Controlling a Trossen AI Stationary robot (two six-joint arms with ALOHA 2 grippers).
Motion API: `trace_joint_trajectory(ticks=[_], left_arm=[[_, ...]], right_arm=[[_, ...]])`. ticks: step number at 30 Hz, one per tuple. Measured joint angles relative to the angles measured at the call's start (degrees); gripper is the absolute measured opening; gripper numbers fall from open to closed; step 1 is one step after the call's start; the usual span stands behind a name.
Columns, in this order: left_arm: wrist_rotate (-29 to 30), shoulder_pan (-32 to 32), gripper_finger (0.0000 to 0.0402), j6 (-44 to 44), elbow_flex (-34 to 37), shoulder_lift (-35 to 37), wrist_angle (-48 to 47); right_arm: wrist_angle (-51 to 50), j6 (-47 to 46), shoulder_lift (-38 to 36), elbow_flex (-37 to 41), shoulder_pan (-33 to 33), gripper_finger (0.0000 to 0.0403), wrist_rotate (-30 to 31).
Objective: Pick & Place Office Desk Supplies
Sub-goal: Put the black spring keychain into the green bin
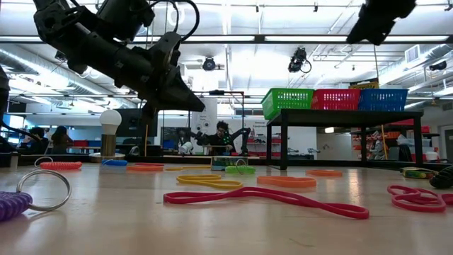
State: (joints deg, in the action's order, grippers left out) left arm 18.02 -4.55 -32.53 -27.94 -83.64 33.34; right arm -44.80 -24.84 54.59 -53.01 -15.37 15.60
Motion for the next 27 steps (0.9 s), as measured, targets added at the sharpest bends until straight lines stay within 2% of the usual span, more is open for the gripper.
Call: trace_joint_trajectory(ticks=[10,17,23,27], left_arm=[[0.0,0.0,0.0009,1.0,0.0,-0.1,0.2],[0.0,0.0,0.0009,1.0,0.0,-0.1,0.2],[-0.1,0.0,0.0009,2.1,0.0,-0.1,0.2],[-0.3,0.0,0.0009,2.2,0.0,-0.1,0.2]], right_arm=[[-0.8,-0.4,8.5,0.0,-11.9,0.0033,-6.5],[-2.0,0.2,16.9,0.0,-13.4,0.0084,-13.8],[-2.3,5.5,23.8,0.0,-15.6,0.0139,-12.4],[-2.3,8.5,28.7,0.0,-16.5,0.0158,-11.0]])
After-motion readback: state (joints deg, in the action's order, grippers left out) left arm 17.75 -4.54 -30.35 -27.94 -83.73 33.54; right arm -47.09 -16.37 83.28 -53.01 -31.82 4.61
